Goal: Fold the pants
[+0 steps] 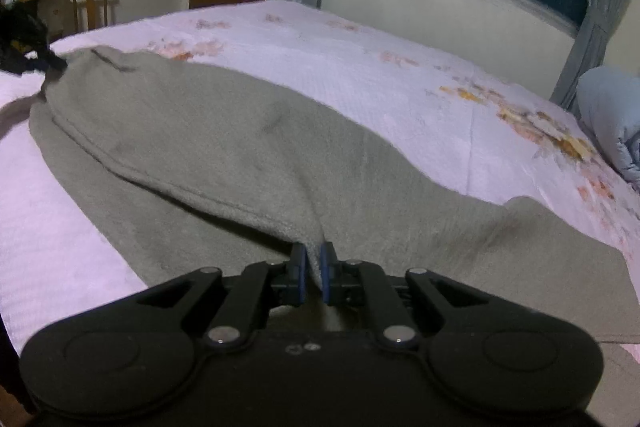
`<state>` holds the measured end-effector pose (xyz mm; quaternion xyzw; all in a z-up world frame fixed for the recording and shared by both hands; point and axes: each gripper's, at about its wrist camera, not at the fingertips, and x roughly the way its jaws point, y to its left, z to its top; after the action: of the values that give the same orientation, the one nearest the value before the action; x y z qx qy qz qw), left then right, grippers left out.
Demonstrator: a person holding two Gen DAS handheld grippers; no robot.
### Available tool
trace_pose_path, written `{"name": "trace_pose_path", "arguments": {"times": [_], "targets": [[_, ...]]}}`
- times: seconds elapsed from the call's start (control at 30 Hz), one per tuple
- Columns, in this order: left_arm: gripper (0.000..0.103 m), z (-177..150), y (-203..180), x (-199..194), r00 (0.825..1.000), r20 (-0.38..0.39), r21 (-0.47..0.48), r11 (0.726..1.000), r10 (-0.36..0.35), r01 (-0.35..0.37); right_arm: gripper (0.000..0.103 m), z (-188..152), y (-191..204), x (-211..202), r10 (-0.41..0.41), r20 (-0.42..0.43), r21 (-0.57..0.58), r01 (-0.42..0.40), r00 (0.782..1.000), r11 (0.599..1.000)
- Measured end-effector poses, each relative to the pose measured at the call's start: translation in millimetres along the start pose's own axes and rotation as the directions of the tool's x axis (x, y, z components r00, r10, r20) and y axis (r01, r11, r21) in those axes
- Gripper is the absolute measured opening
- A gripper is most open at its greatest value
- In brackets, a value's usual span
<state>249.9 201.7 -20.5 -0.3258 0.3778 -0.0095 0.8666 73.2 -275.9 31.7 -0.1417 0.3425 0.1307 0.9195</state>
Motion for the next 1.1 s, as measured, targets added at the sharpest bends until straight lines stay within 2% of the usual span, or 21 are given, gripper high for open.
{"name": "trace_pose_path", "arguments": {"times": [0.1,0.23,0.33,0.37,0.43,0.5,0.57,0.63,0.73,0.9,1.03,1.1], "targets": [[0.015,11.3,2.9,-14.0,1.0,0.014,0.01,1.0,-0.027,0.027,0.0,4.9,5.5,-18.4,0.0,0.017,-0.07,0.001,1.0,0.998],[0.015,20.3,13.9,-10.6,0.999,-0.033,0.023,0.999,-0.04,0.041,0.0,2.6,14.8,-52.3,0.003,0.055,-0.137,0.005,0.998,0.991],[0.015,14.8,25.2,13.6,0.994,-0.105,0.05,0.998,0.041,-0.036,0.0,-6.3,28.9,-43.0,0.006,0.01,-0.175,-0.004,1.0,0.985],[0.015,11.5,32.2,20.1,0.992,-0.118,0.027,0.999,0.046,-0.043,0.0,-11.5,32.9,-31.3,-0.002,-0.019,-0.177,-0.001,1.0,0.984],[0.015,9.2,34.1,16.9,0.995,-0.1,0.011,1.0,0.03,-0.029,0.0,-18.6,38.6,-14.5,-0.004,-0.062,-0.153,-0.006,0.998,0.988],[0.015,9.4,29.1,6.2,0.997,-0.077,0.025,1.0,0.011,-0.009,0.0,-17.5,39.6,-17.9,-0.021,-0.049,-0.131,0.015,0.999,0.991],[0.015,10.6,27.0,-2.0,0.998,-0.065,0.038,0.999,-0.007,0.01,0.0,-10.8,39.8,-37.2,-0.035,0.002,-0.114,0.035,0.999,0.993],[0.015,10.0,26.5,-0.2,0.997,-0.072,0.069,0.998,0.016,-0.011,0.0,-10.2,40.7,-41.6,-0.022,-0.004,-0.103,0.021,1.0,0.994],[0.015,7.1,35.0,11.9,0.995,-0.092,0.041,0.999,0.037,-0.033,0.0,-23.3,46.2,-18.7,-0.012,-0.078,-0.15,0.0,0.997,0.989],[0.015,3.3,30.0,3.2,0.997,-0.072,0.067,0.997,0.037,-0.032,0.0,-19.1,48.0,-39.0,-0.019,-0.028,-0.141,0.014,0.999,0.99],[0.015,4.3,31.7,0.7,0.997,-0.068,0.036,0.999,0.022,-0.019,0.0,-27.5,53.0,-36.3,-0.013,-0.053,-0.18,0.004,0.999,0.984],[0.015,6.0,29.2,-0.9,0.997,-0.071,0.057,0.998,0.029,-0.025,0.0,-20.6,51.0,-40.0,-0.019,-0.037,-0.163,0.012,0.999,0.987]]}}
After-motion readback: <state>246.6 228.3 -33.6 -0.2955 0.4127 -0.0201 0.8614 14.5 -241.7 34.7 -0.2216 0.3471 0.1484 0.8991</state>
